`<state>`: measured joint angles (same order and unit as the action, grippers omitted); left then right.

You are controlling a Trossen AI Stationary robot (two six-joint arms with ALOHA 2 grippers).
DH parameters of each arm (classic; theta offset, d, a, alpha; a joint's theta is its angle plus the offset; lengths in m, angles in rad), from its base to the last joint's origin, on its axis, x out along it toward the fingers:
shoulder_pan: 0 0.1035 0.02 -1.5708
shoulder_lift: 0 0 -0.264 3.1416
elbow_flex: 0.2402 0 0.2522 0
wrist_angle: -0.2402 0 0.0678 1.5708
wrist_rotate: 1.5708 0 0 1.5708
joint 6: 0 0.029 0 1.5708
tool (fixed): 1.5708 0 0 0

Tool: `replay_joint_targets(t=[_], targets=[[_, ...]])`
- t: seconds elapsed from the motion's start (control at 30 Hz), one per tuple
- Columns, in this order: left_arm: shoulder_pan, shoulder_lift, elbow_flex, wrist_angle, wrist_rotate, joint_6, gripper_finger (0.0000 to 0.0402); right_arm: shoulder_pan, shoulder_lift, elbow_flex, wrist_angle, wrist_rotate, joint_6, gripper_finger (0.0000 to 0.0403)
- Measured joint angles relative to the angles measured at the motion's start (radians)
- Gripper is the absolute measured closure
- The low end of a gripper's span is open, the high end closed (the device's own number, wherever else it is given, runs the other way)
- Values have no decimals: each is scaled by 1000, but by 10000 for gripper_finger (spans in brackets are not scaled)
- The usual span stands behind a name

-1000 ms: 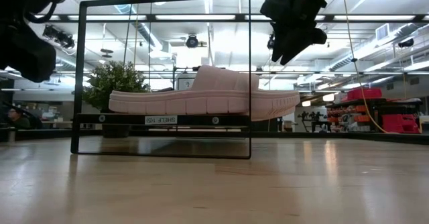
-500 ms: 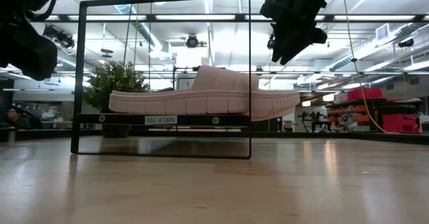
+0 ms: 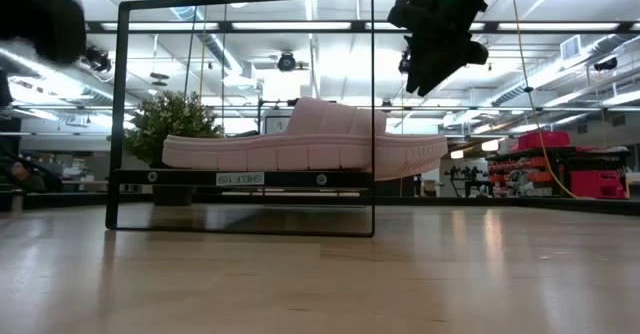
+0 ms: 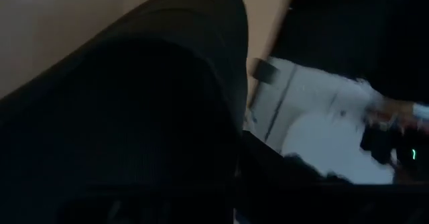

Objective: Pick and place slides into the shelf
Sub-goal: Put the black slide on the shelf

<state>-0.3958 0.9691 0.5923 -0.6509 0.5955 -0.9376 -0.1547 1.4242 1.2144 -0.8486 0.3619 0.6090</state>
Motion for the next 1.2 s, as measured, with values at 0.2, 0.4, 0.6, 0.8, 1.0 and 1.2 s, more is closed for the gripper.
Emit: replay_joint_targets(t=[0.2, 0.4, 0.6, 0.8, 1.0, 1.2], targets=[[0, 0, 178, -43, 14, 58, 390, 0, 0, 0, 0, 1, -8, 260], [0, 0, 394, -42, 30, 33, 390, 0, 0, 0, 0, 1, -16, 261], [25, 1, 554, -111, -123, 130, 390, 0, 0, 0, 0, -5, -17, 262], [132, 73, 655, -240, -237, 379, 390, 0, 0, 0, 13, -11, -17, 263], [223, 243, 818, -442, -234, 697, 390, 0, 0, 0, 16, -40, 0, 263], [282, 434, 1093, -837, -339, 1047, 390, -8, 0, 0, 21, -75, 24, 263]])
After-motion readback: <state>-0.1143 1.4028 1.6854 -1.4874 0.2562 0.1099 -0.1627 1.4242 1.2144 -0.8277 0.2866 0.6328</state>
